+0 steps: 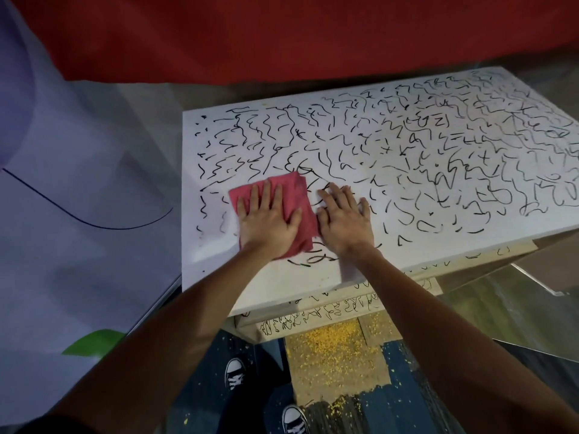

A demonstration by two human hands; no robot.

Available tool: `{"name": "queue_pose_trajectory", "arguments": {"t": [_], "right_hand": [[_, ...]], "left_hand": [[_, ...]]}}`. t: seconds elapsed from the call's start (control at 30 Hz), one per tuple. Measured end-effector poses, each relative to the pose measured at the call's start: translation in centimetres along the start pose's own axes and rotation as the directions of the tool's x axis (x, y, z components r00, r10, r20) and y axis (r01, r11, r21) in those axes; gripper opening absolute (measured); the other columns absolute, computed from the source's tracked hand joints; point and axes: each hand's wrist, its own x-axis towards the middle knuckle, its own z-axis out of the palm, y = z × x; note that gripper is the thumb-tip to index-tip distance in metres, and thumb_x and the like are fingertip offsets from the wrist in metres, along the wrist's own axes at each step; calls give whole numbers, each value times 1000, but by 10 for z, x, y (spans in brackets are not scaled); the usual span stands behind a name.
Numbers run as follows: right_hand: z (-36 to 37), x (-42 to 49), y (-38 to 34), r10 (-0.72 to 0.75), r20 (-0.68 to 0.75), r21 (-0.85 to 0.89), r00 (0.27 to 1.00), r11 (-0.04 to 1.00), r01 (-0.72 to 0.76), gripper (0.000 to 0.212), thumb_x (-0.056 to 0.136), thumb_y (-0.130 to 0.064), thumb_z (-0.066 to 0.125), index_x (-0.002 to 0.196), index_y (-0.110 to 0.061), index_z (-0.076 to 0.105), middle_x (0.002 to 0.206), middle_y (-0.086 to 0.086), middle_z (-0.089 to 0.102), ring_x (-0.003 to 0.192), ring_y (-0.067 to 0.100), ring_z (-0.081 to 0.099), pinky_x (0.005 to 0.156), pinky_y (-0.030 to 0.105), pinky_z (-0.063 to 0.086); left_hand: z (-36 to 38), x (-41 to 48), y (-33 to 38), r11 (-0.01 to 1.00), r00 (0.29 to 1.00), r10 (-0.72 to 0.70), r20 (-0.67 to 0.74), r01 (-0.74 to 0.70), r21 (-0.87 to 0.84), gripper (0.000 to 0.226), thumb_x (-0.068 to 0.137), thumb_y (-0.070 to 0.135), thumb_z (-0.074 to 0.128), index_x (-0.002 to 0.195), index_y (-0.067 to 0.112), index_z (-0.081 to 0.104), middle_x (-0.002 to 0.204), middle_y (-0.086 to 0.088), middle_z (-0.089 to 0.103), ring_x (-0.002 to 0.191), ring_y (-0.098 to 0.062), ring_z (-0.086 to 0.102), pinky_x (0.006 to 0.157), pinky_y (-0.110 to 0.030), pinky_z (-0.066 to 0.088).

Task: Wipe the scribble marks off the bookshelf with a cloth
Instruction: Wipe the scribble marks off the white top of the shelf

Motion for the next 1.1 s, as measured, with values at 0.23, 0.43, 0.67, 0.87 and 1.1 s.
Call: {"name": "queue_pose_trajectory", "arguments": {"t": [0.23,0.43,0.67,0.87,1.1], "right_hand": [[-4,-1,4,-23,26,16,999,1000,23,49,103,-36,23,151,-29,21,161,-5,8,147,15,-1,118,42,-4],[-4,0,2,-29,17,28,999,999,28,47,102,-34,26,148,-28,26,160,-4,12,147,15,3,117,42,-1],[-4,1,0,-22,-11,2,1000,1000,22,45,101,-33,27,146,-26,28,158,-4,15,145,16,6,116,44,3],[-3,1,2,-14,0,14,1000,1000,14,47,102,-35,26,148,-28,25,159,-5,12,147,15,3,117,43,0],[-2,1,1,-6,-13,10,1000,1000,6,47,102,-35,25,148,-29,24,160,-5,12,147,15,3,118,42,-1]], "left_hand": [[4,-43,-22,991,991,129,31,-129,24,78,82,55,-17,151,28,6,161,-5,6,148,-28,2,118,-48,-3],[13,-129,-99,991,991,132,-24,-132,3,63,99,49,10,140,16,44,145,-13,45,134,-37,39,109,-58,29],[-5,-66,-26,973,971,-229,64,227,38,67,96,56,1,153,22,0,161,-10,-7,146,-35,-7,113,-61,-5],[9,-104,-16,990,992,113,55,-117,80,64,94,54,-8,146,24,13,154,-15,26,141,-39,24,110,-65,15],[-2,-69,-70,998,999,-35,41,33,49,83,83,67,-12,152,24,4,159,-17,10,145,-40,10,113,-54,-3]]}}
